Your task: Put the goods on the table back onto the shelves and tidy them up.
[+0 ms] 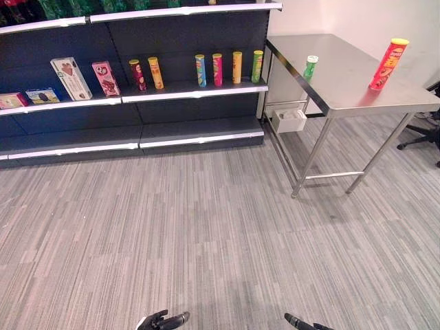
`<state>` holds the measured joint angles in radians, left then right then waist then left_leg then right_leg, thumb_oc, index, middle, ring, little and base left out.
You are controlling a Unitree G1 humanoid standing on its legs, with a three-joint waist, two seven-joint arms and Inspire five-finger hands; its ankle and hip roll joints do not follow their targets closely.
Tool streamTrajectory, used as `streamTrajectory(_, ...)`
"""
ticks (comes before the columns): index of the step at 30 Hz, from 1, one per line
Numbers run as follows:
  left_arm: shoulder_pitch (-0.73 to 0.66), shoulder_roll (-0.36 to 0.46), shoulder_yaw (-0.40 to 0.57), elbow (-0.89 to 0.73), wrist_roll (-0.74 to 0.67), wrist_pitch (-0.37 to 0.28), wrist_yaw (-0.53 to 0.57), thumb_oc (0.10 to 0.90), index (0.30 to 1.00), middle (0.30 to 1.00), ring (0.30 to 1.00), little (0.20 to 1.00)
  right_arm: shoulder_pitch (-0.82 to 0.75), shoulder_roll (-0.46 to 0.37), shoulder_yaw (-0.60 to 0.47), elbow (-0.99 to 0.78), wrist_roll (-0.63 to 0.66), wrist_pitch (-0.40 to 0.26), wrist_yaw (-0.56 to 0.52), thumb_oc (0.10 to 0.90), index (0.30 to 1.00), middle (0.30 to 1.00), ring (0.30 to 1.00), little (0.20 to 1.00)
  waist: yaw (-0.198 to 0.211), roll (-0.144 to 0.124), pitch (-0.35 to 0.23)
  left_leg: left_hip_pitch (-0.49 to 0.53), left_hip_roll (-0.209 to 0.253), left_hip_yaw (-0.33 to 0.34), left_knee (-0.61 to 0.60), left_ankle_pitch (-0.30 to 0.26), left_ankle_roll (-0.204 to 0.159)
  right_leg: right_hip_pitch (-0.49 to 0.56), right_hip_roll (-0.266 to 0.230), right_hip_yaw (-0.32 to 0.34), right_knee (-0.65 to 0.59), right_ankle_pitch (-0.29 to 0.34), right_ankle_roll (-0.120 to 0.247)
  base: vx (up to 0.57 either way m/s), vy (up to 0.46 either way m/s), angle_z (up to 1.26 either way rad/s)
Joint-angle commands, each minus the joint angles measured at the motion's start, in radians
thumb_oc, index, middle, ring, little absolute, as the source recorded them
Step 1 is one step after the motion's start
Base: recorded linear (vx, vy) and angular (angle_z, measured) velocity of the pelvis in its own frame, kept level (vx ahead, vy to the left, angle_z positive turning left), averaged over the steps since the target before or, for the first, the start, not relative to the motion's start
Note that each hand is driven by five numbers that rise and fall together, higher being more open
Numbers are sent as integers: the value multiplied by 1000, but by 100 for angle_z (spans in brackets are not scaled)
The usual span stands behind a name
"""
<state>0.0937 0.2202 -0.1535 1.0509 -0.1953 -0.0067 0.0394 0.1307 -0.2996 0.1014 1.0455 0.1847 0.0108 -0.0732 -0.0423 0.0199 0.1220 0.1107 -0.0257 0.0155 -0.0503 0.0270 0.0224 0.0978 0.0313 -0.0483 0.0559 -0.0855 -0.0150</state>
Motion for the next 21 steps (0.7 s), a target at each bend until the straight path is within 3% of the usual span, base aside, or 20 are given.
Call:
streamTrajectory(1, -76, 9, 9, -8, 12, -53, 13, 800, 900, 900, 900, 900, -35, -36, 6, -39, 24, -35, -18, 800, 900, 900, 900, 900, -3, -32, -1, 22, -15, -25, -37, -60, -53, 28, -20, 90, -143, 104, 113, 0, 0, 0)
streamTrajectory(21, -92, 0, -4, 34, 41, -43, 44, 800, 900, 900, 900, 900, -44, -35, 10, 18, 43, -29, -13, 800, 900, 900, 900, 900, -16, -29, 10, 16, -10, -30, -37, -65, -53, 14, -15, 94, -141, 106, 114, -6, -4, 0)
